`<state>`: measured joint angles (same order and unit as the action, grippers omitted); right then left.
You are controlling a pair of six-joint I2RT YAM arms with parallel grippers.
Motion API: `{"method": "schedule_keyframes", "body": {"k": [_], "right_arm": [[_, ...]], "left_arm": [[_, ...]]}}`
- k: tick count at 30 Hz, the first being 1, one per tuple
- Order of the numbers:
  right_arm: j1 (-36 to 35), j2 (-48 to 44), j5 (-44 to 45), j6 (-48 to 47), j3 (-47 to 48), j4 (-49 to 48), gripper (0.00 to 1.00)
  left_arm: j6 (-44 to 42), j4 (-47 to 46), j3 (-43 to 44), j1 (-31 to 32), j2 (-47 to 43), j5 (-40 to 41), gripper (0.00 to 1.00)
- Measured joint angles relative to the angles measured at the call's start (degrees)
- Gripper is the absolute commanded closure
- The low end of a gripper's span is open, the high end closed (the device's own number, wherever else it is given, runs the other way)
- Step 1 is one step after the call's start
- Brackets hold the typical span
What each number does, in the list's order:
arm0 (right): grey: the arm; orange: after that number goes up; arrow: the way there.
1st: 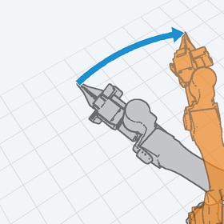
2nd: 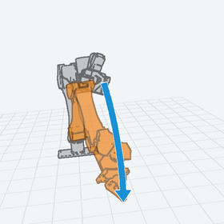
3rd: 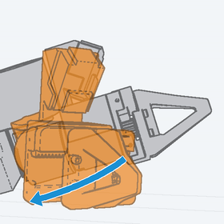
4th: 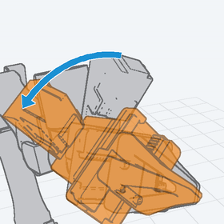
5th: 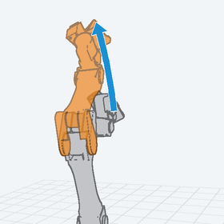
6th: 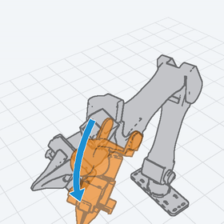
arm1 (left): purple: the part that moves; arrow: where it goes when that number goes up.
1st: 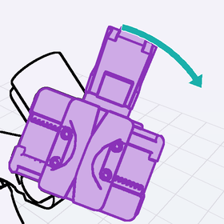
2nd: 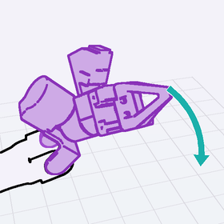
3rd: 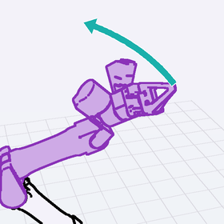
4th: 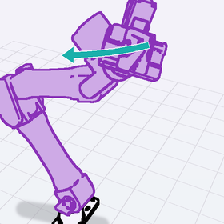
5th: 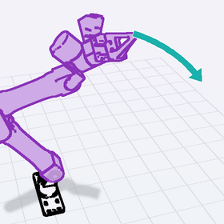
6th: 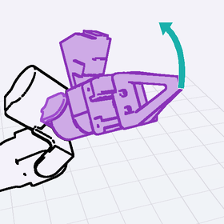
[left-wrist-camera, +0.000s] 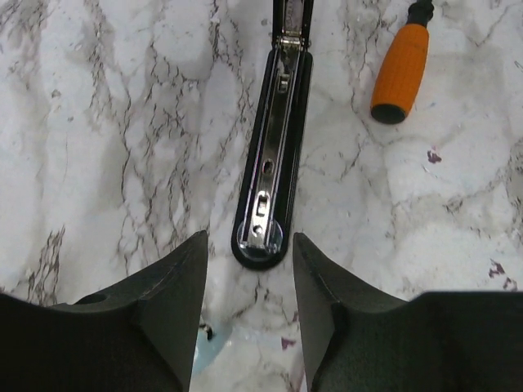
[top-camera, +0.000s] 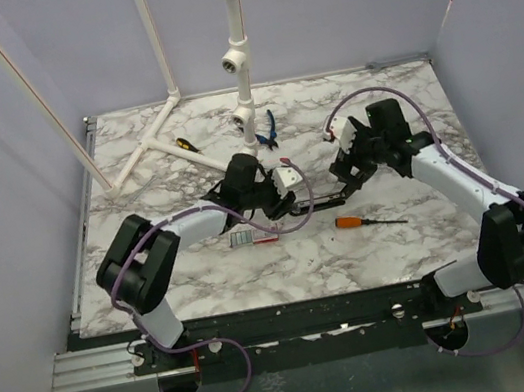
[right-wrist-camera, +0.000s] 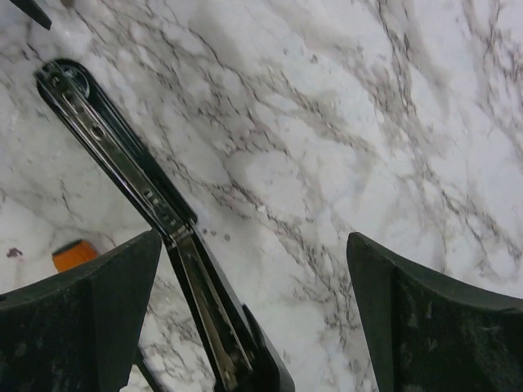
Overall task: Load the staples into the stapler
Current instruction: Open the stapler at the center of the board.
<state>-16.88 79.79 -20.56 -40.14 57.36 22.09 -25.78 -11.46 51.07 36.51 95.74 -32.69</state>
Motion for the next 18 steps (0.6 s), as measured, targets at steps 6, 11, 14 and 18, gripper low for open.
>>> {"method": "schedule_keyframes", "body": {"k": [6,11,14,18], "right_arm": [[6.60,0.48,-2.27,-4.07,0.42,5.29,0.00],[9.77,1.64,-5.05,-6.49,0.44,7.80,0.00],[12.28,2.86,-7.15,-8.02,0.44,8.39,0.00],[15.13,4.76,-9.07,-10.40,0.39,9.35,0.00]], "left_arm": [[1.46,-1.68,7.41,3.13,9.07,0.24,0.54],[1.77,-2.56,8.83,4.39,12.46,1.05,0.57],[1.81,-2.62,8.87,4.50,14.12,1.62,0.59],[2.23,-3.56,8.55,4.50,15.28,1.99,0.60]]}}
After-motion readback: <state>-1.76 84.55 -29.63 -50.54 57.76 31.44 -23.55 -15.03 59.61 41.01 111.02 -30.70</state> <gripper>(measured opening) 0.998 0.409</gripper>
